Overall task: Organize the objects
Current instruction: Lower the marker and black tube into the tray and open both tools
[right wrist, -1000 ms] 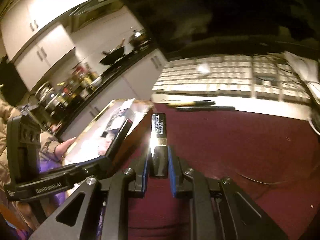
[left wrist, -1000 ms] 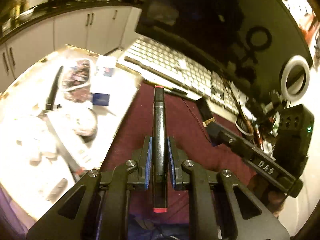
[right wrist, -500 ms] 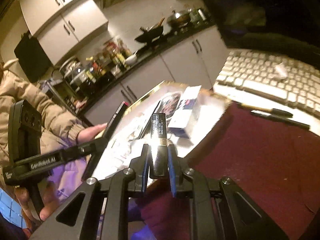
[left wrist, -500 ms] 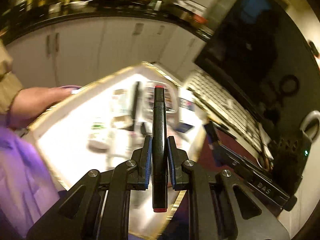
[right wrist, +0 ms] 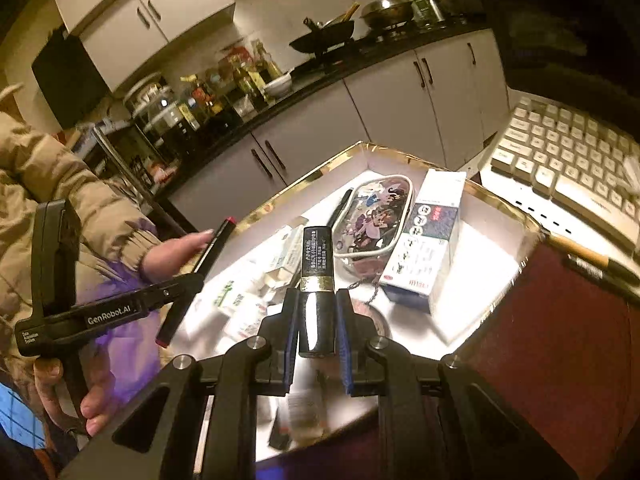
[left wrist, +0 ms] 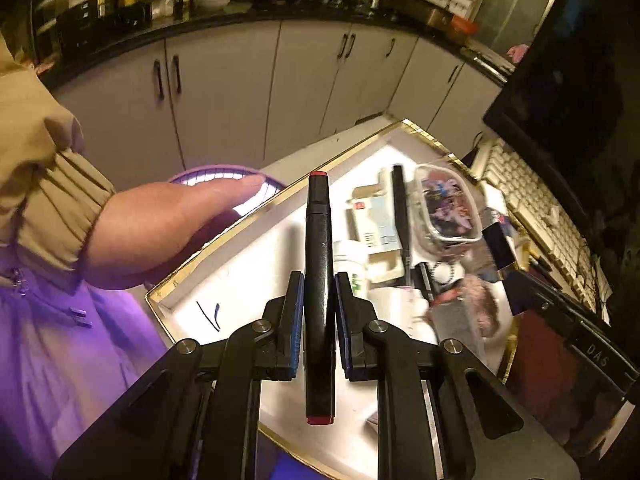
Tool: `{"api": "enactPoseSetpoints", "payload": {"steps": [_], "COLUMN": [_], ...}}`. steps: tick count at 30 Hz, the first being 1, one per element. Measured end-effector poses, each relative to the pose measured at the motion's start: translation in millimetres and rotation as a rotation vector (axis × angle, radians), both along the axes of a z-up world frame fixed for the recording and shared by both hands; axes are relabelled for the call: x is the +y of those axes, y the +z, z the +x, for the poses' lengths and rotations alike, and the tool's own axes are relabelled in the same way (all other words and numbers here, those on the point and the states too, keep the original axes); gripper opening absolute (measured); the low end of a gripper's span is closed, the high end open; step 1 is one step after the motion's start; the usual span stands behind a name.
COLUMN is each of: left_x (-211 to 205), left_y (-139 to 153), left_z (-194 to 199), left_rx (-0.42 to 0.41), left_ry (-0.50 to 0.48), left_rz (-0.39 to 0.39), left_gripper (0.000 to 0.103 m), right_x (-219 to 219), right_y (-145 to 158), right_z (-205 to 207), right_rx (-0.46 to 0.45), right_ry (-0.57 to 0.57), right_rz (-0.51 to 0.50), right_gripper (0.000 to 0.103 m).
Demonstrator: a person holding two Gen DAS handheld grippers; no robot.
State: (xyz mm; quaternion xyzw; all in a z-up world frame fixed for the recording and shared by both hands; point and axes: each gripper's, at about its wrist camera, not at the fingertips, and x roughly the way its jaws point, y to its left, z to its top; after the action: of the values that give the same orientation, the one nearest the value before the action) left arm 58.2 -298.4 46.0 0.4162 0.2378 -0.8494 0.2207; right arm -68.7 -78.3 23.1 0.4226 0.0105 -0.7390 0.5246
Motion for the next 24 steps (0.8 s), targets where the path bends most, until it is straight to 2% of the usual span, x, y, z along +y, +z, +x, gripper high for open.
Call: {"api": "enactPoseSetpoints", "payload": {"steps": [3,6,10,15,24], "left_x": [-4,0,-1,2,3], "left_y": [-8,-16,-25,-27,-26], "left_z": [-7,-15,-18,-18,-19], "left_rx": [-0.036,-0.106,-0.146,-0.154,-0.156], "left_ry": [-0.014,-0.043,-0.069,-0.079,-0.070], "left_rz": [-0.006,-0.038,-0.017,-0.027,-0.032], "left_gripper": [0.014,0.014,0.014,0.014,0.015], "right_x": [-10,-18,-26,-39,-76], "right_y": [-2,-6,-12,-15,-17], "right_z": [-3,-1,-3,1,6], "right_rx": [0.029,0.051,0.065,0.126,0.169], "right_ry": [0.006,0.022,0.019,0.035,0.098], "right_rz": [0.029,0.059,0.104,0.156,0.228], "right_gripper": [0.016,0.016,0.016,0.016,0.016]}}
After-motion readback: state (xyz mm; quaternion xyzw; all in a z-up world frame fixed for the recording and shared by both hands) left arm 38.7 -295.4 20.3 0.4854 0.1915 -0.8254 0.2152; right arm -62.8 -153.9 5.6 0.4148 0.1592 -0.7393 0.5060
